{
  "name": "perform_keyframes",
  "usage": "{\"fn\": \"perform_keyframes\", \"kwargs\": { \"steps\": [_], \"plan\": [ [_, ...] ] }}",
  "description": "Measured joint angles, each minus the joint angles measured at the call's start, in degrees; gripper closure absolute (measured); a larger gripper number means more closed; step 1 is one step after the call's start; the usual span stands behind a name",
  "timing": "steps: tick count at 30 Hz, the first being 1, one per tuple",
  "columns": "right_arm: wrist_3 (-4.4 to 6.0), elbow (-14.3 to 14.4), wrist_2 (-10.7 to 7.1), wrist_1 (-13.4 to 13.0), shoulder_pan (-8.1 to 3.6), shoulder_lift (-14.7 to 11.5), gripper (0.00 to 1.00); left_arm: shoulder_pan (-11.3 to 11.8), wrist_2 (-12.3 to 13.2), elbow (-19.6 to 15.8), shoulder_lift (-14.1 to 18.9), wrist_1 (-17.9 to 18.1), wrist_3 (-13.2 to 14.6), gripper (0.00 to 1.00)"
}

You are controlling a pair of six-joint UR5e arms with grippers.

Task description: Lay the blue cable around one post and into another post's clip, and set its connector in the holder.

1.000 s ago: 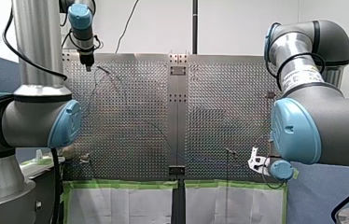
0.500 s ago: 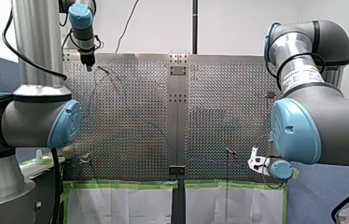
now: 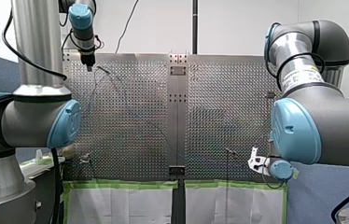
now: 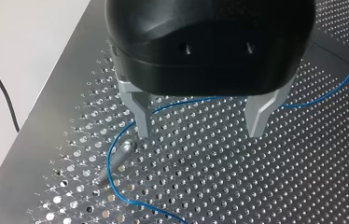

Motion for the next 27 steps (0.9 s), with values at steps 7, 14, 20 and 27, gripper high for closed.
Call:
{"fn": "perform_keyframes", "kwargs": {
  "steps": [7, 14, 20, 27],
  "plan": [
    [0.00, 0.0, 0.00, 0.1, 0.00, 0.0, 1.00, -0.1, 0.0, 0.0, 0.0, 0.0, 0.0, 0.00],
    [0.01, 0.0, 0.00, 0.3, 0.03, 0.0, 1.00, -0.7, 0.4, 0.0, 0.2, 0.9, 0.1, 0.00],
    [0.00, 0.0, 0.00, 0.3, 0.29, 0.0, 1.00, -2.0, 3.2, -2.1, 1.2, 3.8, 0.0, 0.00],
    [0.00, 0.0, 0.00, 0.4, 0.68, 0.0, 1.00, -4.5, 6.8, -5.6, 1.4, 7.3, -1.7, 0.00]
  ]
}}
